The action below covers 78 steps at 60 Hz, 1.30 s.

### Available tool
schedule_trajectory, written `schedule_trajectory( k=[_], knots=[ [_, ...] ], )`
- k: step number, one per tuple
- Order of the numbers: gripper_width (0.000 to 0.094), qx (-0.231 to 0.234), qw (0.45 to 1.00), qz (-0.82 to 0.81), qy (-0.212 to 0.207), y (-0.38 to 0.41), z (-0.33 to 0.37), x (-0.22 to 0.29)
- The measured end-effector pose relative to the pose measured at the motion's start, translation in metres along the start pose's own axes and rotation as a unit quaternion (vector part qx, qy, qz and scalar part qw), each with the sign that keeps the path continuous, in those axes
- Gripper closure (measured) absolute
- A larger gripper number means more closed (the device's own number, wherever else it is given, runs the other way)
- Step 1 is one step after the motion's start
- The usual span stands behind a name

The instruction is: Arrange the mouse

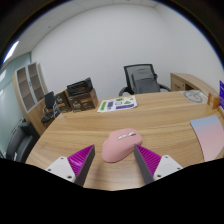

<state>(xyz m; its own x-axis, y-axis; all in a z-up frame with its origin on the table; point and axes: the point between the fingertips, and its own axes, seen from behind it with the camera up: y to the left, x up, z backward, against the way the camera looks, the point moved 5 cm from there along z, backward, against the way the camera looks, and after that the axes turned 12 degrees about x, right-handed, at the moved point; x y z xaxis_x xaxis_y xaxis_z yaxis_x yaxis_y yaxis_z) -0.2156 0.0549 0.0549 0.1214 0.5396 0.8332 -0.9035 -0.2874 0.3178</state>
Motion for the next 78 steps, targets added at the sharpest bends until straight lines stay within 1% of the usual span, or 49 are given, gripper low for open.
schedule_trajectory(
  k=[6, 20, 33, 39, 41, 43, 45, 48, 52, 55, 58, 65, 68, 75, 78],
  knots=[
    [0.0108, -0.001, 1.000, -0.009, 0.018, -0.011, -0.014, -0.002],
    [0.0104, -0.006, 1.000, 0.004, 0.021, -0.018, -0.047, 0.007],
    [0.0133, -0.012, 0.999, 0.033, 0.027, -0.009, -0.082, 0.017],
    [0.0203, -0.018, 0.999, 0.039, 0.027, -0.007, -0.089, 0.019],
    [0.0254, -0.022, 0.999, 0.042, 0.027, -0.008, -0.091, 0.019],
    [0.0340, -0.029, 0.998, 0.046, 0.028, -0.010, -0.093, 0.017],
    [0.0348, -0.033, 0.998, 0.053, 0.025, -0.011, -0.094, 0.018],
    [0.0399, -0.044, 0.997, 0.061, 0.031, -0.012, -0.093, 0.017],
    [0.0428, -0.054, 0.996, 0.058, 0.035, -0.012, -0.092, 0.015],
    [0.0468, -0.060, 0.996, 0.057, 0.036, -0.012, -0.092, 0.015],
    [0.0498, -0.059, 0.996, 0.055, 0.042, -0.012, -0.092, 0.016],
    [0.0499, -0.048, 0.996, 0.051, 0.063, -0.002, -0.083, 0.020],
    [0.0499, -0.043, 0.996, 0.060, 0.051, 0.008, -0.072, 0.033],
    [0.0499, -0.021, 0.998, 0.063, 0.008, 0.033, -0.036, 0.077],
    [0.0498, -0.025, 0.998, 0.058, -0.004, 0.032, -0.017, 0.097]
  ],
)
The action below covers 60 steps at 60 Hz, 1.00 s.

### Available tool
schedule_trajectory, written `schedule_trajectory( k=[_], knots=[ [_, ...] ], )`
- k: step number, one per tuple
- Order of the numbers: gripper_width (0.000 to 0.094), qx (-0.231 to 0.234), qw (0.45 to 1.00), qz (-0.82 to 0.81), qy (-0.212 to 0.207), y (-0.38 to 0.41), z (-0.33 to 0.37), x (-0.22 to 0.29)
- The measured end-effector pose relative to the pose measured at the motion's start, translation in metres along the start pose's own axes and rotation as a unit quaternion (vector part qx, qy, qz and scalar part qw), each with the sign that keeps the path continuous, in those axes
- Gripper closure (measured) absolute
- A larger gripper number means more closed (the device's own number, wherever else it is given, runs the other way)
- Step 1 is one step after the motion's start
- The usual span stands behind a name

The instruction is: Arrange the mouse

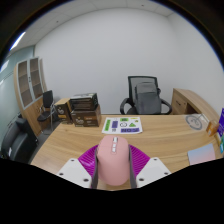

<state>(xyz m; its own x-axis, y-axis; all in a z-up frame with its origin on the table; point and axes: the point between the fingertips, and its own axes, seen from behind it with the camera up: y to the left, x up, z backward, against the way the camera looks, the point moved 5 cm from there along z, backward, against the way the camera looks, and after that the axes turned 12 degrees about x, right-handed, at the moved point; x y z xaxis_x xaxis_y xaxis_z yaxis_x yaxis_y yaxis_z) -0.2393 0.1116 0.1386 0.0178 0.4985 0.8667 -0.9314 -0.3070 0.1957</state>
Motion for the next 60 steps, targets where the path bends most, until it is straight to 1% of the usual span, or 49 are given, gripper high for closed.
schedule_trajectory(
  k=[5, 10, 14, 17, 22, 28, 39, 42, 47, 49, 50, 51, 52, 60],
  knots=[
    [0.0499, -0.021, 0.999, 0.005, -0.028, -0.025, 0.035, 0.036],
    [0.0498, -0.046, 0.998, 0.011, -0.051, -0.070, 0.076, 0.068],
    [0.0500, -0.076, 0.995, 0.023, -0.059, -0.118, 0.106, 0.084],
    [0.0501, -0.098, 0.993, 0.032, -0.058, -0.157, 0.127, 0.086],
    [0.0500, -0.124, 0.991, 0.037, -0.043, -0.224, 0.153, 0.070],
    [0.0501, -0.128, 0.991, 0.030, -0.011, -0.290, 0.163, 0.025],
    [0.0501, -0.095, 0.994, 0.010, 0.059, -0.365, 0.155, -0.061],
    [0.0499, -0.088, 0.993, -0.002, 0.074, -0.376, 0.153, -0.079],
    [0.0500, -0.075, 0.993, -0.013, 0.088, -0.386, 0.150, -0.102],
    [0.0499, -0.072, 0.992, -0.013, 0.102, -0.389, 0.149, -0.114],
    [0.0495, -0.069, 0.992, -0.011, 0.101, -0.388, 0.150, -0.116],
    [0.0497, -0.066, 0.994, -0.006, 0.086, -0.389, 0.149, -0.113],
    [0.0497, -0.064, 0.994, -0.004, 0.084, -0.391, 0.148, -0.115],
    [0.0493, -0.055, 0.995, -0.014, 0.079, -0.392, 0.149, -0.118]
  ],
)
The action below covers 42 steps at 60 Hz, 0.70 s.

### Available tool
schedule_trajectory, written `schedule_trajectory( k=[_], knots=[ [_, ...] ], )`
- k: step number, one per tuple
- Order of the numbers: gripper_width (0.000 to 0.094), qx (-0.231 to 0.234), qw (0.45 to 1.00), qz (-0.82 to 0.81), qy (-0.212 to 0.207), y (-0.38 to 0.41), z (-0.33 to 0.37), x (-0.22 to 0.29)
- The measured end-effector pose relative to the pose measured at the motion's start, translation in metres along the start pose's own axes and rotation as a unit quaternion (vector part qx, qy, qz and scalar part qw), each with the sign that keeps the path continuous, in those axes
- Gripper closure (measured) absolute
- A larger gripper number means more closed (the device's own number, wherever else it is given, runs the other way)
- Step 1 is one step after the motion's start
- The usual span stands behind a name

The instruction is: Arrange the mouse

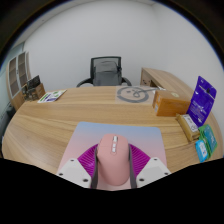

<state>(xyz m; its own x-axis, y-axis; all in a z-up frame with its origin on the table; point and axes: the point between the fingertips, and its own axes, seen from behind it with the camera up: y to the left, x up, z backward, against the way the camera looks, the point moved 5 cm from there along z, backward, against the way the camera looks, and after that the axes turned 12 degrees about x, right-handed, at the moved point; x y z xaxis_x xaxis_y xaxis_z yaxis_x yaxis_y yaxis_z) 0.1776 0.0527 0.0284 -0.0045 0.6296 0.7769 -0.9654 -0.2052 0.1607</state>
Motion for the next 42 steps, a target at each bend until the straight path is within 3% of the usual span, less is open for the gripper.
schedule_trajectory(
  k=[11, 13, 17, 42],
  knots=[
    [0.0365, -0.016, 1.000, -0.008, 0.004, 0.002, -0.003, 0.000],
    [0.0298, -0.014, 1.000, -0.016, 0.012, 0.002, -0.002, -0.002],
    [0.0080, -0.007, 0.999, -0.033, 0.015, 0.009, 0.006, -0.003],
    [0.0105, -0.091, 0.995, -0.048, -0.013, 0.109, 0.161, -0.034]
  ],
)
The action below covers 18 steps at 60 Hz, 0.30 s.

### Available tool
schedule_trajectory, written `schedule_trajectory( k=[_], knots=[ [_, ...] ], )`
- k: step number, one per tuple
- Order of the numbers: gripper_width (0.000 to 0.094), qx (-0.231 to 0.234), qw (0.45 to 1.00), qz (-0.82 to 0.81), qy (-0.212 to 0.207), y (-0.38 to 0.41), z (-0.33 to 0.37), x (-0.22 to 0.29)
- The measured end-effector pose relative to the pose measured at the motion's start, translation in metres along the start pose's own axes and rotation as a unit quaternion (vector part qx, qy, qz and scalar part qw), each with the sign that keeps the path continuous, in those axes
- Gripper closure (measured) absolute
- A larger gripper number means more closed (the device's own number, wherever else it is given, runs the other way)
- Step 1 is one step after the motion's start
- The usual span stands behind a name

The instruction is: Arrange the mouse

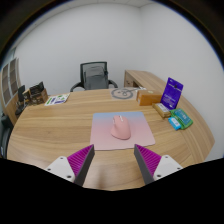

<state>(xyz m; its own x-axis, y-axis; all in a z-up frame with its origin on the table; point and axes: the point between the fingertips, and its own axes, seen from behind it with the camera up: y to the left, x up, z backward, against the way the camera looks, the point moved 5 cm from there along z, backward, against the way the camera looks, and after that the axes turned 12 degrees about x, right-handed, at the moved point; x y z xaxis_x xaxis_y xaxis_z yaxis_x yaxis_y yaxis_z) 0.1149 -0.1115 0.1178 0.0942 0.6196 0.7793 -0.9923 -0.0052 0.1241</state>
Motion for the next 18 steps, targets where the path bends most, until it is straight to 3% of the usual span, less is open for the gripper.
schedule_trajectory(
  k=[18],
  knots=[
    [0.0092, 0.034, 0.999, -0.029, -0.025, 0.043, 0.098, -0.020]
  ],
)
